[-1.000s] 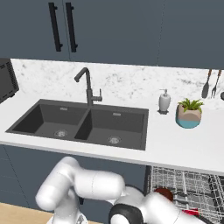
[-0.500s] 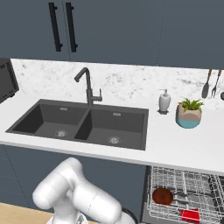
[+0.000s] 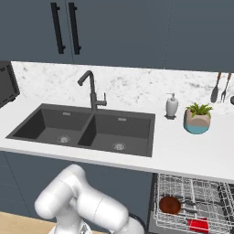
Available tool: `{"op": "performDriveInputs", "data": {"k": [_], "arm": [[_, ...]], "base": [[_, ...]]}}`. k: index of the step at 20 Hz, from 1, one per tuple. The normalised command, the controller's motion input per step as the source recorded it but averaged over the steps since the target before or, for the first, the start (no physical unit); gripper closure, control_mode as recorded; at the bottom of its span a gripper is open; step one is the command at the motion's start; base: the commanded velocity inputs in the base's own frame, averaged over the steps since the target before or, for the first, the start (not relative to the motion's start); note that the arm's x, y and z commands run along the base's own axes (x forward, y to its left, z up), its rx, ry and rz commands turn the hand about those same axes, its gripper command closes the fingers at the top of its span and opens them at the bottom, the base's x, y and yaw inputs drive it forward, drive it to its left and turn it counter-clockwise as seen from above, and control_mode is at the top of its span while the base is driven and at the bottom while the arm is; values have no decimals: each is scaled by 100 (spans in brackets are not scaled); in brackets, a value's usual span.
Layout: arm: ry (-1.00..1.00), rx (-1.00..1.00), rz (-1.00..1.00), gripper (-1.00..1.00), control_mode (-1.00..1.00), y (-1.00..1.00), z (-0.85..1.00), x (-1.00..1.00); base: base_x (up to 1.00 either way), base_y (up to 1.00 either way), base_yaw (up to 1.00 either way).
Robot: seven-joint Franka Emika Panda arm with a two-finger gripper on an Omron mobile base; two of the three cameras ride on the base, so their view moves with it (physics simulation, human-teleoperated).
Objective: Pick up the cup and bowl from the counter, place them in the dishwasher, and close the dishwasher door.
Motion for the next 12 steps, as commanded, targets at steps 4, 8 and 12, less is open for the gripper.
{"op": "performDriveInputs", "data": {"k": [4, 8, 12], "arm": [[-19, 0, -1, -100, -100, 6, -20, 28], [-25, 0, -6, -100, -100, 1, -1, 47], [-23, 0, -11, -100, -100, 3, 4, 68]], "base": [[0, 0, 0], [0, 0, 0], [0, 0, 0]]}}
